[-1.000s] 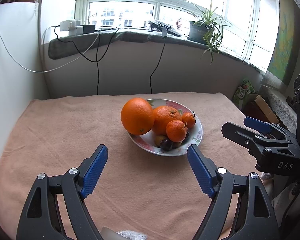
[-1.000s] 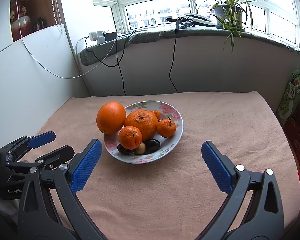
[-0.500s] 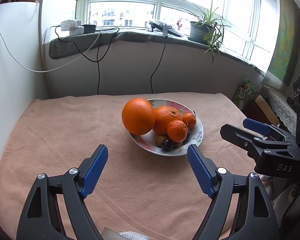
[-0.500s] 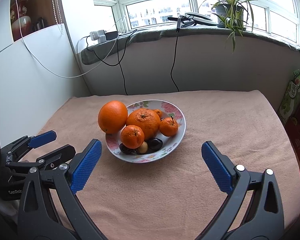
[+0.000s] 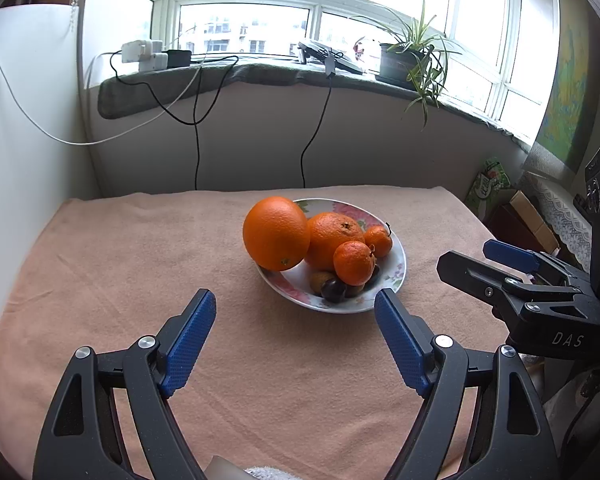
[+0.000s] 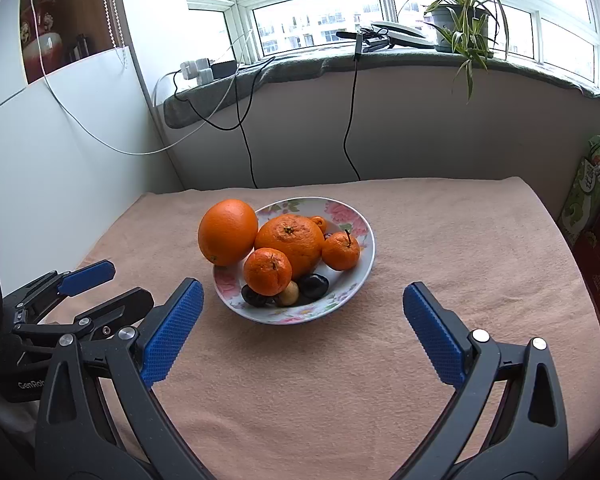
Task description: Organize fruits
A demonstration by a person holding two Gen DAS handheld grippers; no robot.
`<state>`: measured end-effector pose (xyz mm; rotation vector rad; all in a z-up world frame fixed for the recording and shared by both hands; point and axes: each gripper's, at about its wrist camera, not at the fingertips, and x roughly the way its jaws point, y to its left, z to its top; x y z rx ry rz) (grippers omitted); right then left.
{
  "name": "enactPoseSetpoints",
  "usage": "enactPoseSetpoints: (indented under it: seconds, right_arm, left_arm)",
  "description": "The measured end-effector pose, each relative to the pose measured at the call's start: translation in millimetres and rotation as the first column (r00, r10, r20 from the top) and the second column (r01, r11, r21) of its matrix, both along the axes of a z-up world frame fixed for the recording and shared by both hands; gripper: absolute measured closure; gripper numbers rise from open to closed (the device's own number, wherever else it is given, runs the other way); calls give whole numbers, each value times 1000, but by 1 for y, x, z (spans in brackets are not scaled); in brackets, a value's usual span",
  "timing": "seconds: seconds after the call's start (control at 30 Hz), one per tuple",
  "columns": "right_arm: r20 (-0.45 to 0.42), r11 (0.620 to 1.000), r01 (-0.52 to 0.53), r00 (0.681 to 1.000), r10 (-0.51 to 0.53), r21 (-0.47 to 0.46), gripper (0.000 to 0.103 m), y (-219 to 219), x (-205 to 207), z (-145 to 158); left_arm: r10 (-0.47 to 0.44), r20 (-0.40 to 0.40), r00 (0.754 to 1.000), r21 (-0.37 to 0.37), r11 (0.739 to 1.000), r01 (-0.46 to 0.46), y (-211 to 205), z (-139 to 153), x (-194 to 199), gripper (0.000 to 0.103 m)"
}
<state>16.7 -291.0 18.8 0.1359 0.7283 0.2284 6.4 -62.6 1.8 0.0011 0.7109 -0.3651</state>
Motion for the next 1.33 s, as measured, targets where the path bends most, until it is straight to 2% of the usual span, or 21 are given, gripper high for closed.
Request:
enactPoseSetpoints:
  seconds: [1.33]
  right_arm:
    - [-21,1000,6,1000,-5,6,1,-1,3,-9]
  left_arm:
    - [5,27,1000,4,1000,-5,0,0,-2,21]
